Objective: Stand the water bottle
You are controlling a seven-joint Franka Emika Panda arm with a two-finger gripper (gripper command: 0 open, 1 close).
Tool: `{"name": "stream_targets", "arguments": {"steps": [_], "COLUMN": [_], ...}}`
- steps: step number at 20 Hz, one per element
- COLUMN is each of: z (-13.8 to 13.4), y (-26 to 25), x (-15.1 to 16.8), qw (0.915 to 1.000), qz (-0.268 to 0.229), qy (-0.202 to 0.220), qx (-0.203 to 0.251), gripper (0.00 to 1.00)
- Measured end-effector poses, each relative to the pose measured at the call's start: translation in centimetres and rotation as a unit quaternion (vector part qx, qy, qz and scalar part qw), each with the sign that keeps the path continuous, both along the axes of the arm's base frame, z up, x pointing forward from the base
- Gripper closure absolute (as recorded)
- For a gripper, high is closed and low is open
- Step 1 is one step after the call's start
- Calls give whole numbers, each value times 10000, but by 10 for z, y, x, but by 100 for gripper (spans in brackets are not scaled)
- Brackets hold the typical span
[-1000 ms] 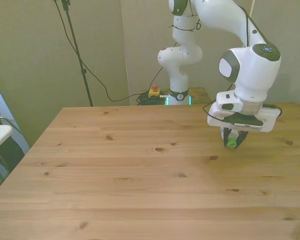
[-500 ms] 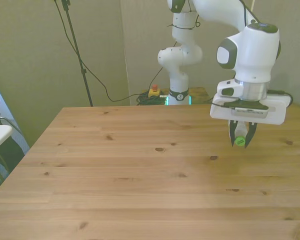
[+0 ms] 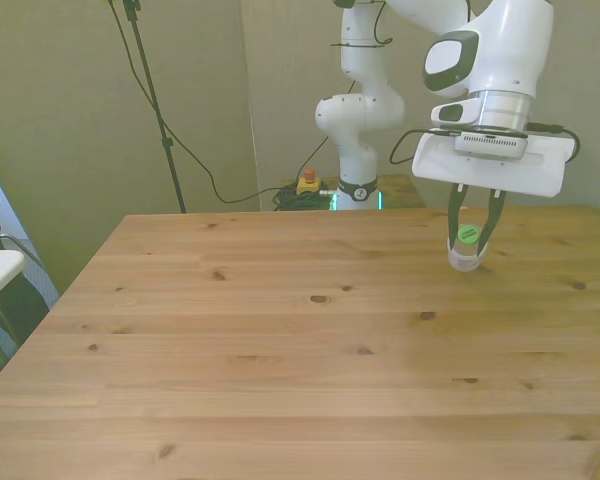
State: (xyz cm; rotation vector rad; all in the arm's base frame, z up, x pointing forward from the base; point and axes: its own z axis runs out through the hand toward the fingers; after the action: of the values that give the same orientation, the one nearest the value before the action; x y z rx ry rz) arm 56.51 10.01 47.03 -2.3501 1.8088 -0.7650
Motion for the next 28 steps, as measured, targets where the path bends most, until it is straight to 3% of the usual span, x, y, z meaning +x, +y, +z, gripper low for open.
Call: {"name": "stream_targets", "arguments": {"steps": [3,7,10,14,23,28], "z": [11,15,11,13,-11,-2], "y": [-5,-31,-54,-75,-94,-108], "x": [7,26,41,54,75,94], "qw": [9973,9856,9710,9435,9021,8816], "qz": [-426,-1048,-1594,-2306,-2880,-3165], "qy": [-533,-1125,-1459,-1869,-2238,-2333], "qx": [-274,-706,-1024,-1474,-2305,-2610], "gripper": [100,100,100,100,100,100]}}
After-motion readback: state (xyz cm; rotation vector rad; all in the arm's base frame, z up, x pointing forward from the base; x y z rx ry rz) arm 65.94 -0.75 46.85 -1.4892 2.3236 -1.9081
